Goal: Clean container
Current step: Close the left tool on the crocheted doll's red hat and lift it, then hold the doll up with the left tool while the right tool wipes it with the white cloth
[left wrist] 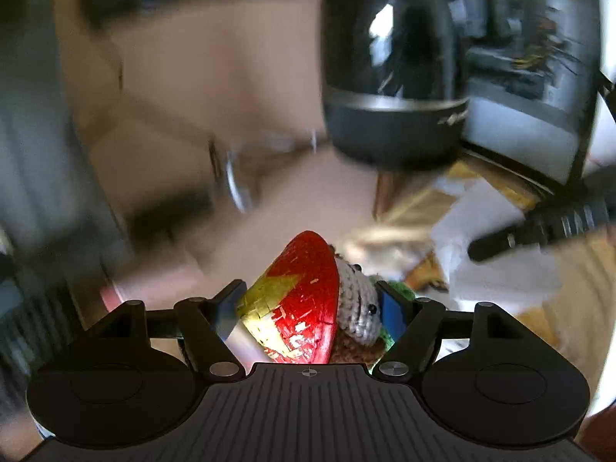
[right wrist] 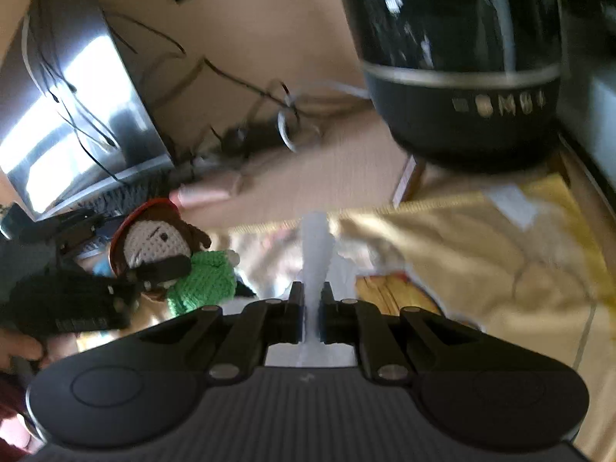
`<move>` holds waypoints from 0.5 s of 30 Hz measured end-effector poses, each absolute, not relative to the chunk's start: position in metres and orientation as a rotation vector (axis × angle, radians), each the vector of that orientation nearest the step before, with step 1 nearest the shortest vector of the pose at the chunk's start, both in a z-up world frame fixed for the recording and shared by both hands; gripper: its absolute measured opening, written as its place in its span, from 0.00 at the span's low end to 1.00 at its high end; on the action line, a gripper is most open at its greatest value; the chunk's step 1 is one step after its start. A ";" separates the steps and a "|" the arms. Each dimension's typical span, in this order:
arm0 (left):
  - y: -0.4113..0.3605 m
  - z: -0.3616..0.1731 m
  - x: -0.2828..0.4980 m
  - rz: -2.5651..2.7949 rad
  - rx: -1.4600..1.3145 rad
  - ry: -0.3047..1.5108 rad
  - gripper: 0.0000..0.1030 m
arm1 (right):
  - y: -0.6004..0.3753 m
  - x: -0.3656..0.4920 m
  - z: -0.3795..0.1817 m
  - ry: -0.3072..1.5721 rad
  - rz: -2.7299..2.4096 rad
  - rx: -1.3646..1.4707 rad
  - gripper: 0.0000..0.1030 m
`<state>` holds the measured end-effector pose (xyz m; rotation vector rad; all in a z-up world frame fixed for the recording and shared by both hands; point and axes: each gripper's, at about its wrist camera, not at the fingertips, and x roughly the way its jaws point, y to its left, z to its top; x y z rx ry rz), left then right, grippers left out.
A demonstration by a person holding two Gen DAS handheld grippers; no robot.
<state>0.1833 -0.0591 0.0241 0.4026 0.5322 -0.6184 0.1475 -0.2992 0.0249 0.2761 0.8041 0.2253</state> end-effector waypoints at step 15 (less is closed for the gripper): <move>-0.001 -0.029 0.085 -0.641 0.562 0.520 0.81 | -0.207 0.157 0.038 0.825 0.571 0.297 0.08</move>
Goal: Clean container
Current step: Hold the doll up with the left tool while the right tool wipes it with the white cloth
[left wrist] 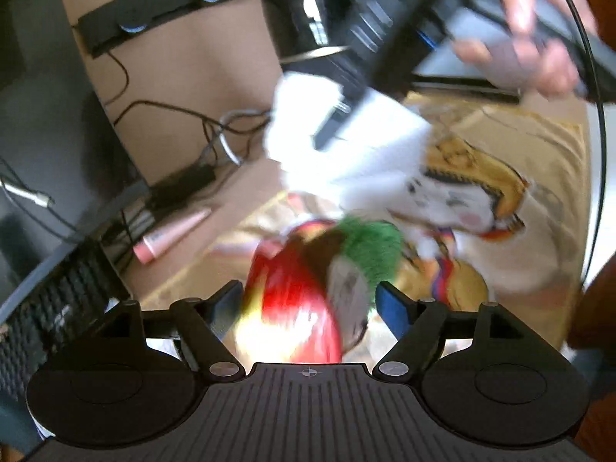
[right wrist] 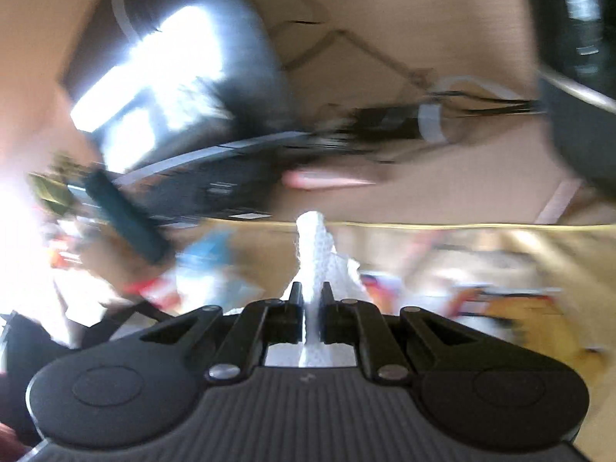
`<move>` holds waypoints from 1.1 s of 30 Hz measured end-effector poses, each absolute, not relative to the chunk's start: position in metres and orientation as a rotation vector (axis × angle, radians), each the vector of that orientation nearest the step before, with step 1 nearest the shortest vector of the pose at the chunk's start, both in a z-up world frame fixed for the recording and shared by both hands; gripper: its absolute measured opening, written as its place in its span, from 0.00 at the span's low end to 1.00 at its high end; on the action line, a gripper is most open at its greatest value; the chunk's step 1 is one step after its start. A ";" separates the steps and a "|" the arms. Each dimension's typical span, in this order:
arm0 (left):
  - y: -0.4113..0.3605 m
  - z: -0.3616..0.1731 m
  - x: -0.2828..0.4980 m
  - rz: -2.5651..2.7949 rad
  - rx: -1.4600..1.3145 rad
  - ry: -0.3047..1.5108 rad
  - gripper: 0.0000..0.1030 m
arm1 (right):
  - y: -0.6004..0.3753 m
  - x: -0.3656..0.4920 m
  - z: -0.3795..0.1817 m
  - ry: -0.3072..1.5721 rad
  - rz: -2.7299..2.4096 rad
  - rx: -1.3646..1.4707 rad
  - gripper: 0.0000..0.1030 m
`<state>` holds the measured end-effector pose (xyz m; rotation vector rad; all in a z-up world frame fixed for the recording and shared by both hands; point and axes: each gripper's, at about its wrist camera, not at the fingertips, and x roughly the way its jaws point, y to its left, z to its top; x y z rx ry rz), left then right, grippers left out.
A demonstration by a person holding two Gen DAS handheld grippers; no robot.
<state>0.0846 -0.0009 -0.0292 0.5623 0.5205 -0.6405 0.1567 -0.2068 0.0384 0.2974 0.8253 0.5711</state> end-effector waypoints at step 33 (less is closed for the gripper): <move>0.033 -0.005 0.073 -0.805 0.388 0.777 0.90 | -0.165 0.156 0.024 0.930 0.666 0.250 0.10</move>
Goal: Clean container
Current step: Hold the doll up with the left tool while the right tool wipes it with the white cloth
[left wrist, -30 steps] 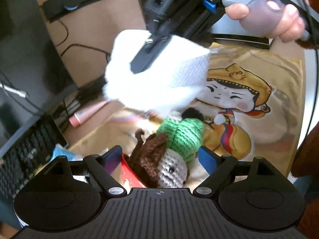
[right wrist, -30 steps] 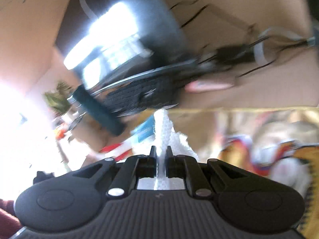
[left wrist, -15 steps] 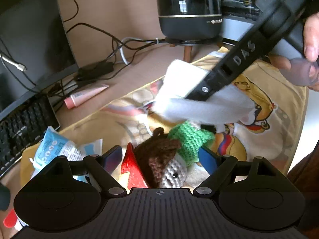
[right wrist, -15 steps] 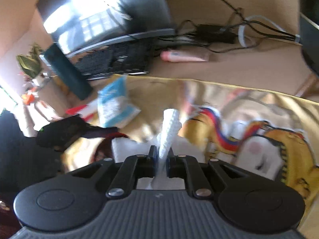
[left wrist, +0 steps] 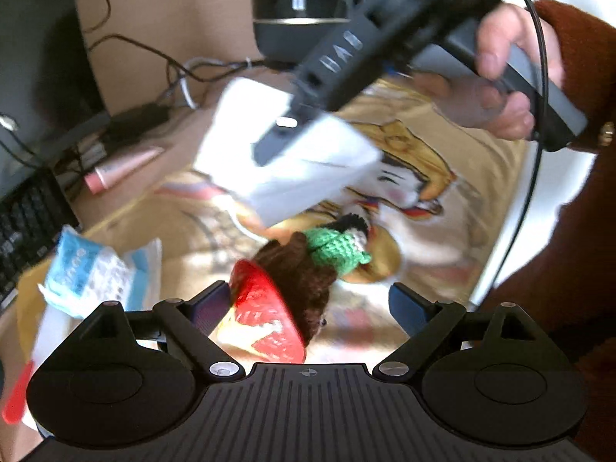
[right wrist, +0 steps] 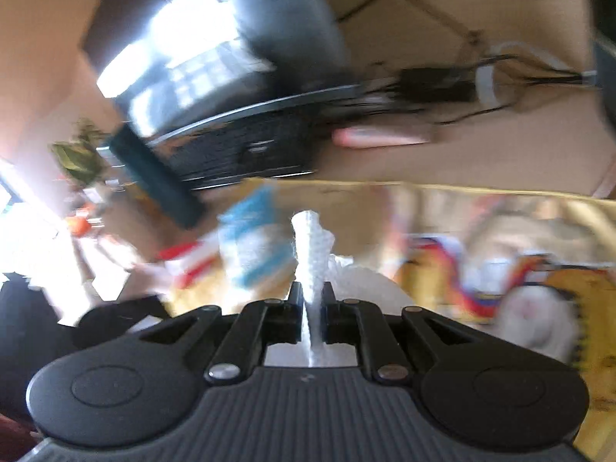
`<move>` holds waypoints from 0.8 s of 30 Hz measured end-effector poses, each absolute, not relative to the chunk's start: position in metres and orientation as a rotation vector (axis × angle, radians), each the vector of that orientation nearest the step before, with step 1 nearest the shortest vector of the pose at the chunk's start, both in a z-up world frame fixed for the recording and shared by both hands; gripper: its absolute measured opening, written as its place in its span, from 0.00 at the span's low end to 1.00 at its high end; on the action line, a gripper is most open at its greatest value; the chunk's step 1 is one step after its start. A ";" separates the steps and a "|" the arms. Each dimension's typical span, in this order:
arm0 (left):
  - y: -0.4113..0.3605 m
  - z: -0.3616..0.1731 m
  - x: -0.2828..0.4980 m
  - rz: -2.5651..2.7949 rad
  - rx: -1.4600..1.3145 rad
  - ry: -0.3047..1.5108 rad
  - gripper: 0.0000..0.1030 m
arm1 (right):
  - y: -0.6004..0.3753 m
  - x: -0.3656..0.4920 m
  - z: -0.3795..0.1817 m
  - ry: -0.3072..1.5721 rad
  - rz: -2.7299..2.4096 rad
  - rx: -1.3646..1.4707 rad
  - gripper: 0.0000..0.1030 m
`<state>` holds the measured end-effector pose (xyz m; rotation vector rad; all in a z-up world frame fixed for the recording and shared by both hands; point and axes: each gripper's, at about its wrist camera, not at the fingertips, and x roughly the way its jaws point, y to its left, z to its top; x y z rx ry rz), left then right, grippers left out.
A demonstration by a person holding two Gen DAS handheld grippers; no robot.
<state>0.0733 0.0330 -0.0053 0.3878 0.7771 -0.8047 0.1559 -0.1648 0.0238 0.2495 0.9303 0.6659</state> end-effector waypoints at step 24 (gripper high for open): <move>0.012 -0.038 0.109 -0.786 0.306 0.944 0.75 | -0.242 0.135 0.000 0.972 0.435 0.278 0.10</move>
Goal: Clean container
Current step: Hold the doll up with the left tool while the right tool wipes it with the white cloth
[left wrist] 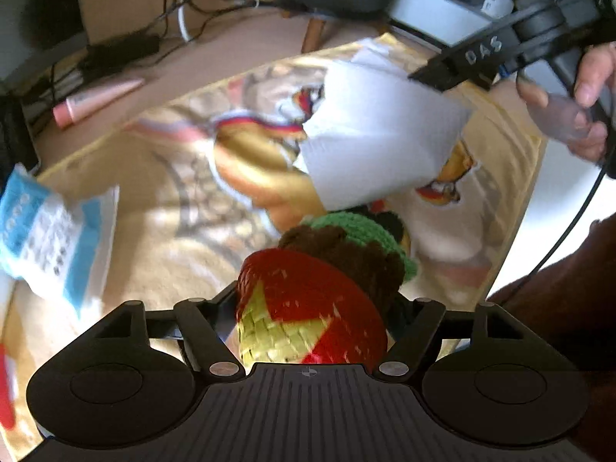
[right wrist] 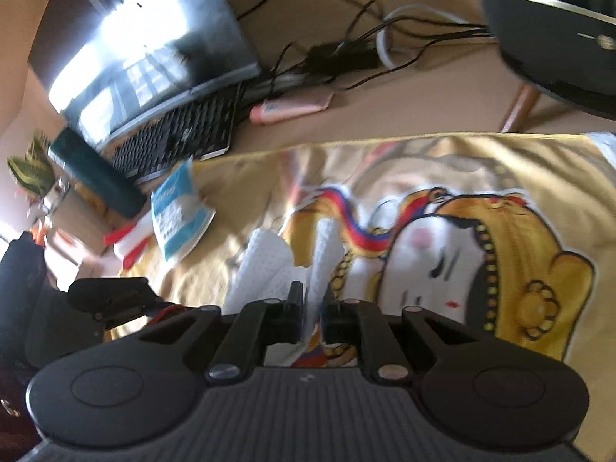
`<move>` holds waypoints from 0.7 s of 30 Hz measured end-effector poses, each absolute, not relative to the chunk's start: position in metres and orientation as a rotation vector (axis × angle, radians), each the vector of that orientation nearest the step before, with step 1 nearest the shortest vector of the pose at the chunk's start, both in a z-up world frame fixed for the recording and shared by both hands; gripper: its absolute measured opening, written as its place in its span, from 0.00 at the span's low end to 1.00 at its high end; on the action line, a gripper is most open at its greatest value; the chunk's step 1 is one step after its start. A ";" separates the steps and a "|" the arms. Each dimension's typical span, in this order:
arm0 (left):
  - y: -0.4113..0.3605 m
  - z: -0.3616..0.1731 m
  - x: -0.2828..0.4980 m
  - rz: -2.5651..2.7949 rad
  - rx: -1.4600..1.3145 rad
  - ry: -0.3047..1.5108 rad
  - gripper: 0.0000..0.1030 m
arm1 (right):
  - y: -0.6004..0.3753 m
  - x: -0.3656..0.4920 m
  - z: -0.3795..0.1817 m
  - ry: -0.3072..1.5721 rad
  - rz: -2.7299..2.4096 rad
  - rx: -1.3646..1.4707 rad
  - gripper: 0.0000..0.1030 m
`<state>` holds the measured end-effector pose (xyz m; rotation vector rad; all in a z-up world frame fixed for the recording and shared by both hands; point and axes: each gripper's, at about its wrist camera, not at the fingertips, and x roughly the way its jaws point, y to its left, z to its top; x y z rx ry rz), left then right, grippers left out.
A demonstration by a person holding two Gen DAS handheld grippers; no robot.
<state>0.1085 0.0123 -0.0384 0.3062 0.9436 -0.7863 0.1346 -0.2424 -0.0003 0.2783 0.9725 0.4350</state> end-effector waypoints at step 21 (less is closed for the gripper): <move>-0.045 -0.045 0.106 -0.649 0.632 0.517 0.89 | -0.252 0.162 0.052 0.697 0.643 0.565 0.04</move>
